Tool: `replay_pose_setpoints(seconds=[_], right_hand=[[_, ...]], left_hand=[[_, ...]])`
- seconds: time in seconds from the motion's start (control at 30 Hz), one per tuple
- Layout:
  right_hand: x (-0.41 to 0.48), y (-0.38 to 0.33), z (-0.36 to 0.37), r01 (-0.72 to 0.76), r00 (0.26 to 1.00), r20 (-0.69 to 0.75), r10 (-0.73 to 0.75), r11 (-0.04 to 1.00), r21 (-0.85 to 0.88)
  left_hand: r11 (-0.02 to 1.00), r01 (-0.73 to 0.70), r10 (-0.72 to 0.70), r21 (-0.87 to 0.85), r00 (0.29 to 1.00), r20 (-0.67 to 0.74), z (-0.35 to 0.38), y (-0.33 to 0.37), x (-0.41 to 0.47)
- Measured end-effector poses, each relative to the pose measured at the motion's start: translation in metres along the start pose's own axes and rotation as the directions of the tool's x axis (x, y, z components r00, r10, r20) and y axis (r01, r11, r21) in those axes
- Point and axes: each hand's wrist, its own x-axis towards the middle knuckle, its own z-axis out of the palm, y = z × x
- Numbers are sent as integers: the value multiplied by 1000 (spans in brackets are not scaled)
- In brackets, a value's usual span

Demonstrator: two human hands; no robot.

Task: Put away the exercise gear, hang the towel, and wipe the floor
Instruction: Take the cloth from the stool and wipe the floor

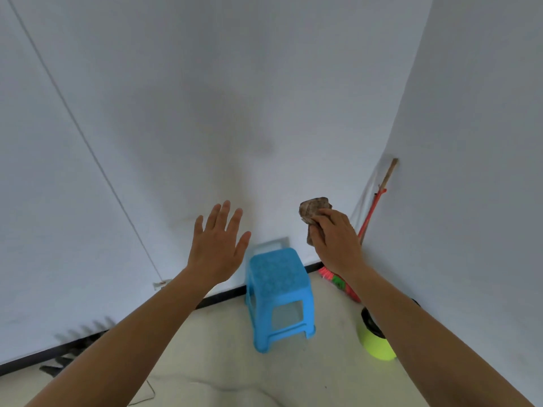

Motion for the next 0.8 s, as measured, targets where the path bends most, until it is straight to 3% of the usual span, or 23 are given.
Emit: replay_pose_setpoints(seconds=[0.17,0.43,0.67,0.8], right_hand=[[68,22,81,-6,998,56,10,998,-70],[140,52,178,-272,954,97,282,956,-111],[143,115,268,-394,885,210,416,909,-137],[126,168,345,-405,848,310,431,902,-147]], left_hand=[[998,-10,16,-62,994,109,73,-47,91],[976,-113,160,-185,952,262,176,-89,233],[959,-100,217,-264,861,461,305,-74,270],[969,-41,181,-244,791,585,403,-55,262]])
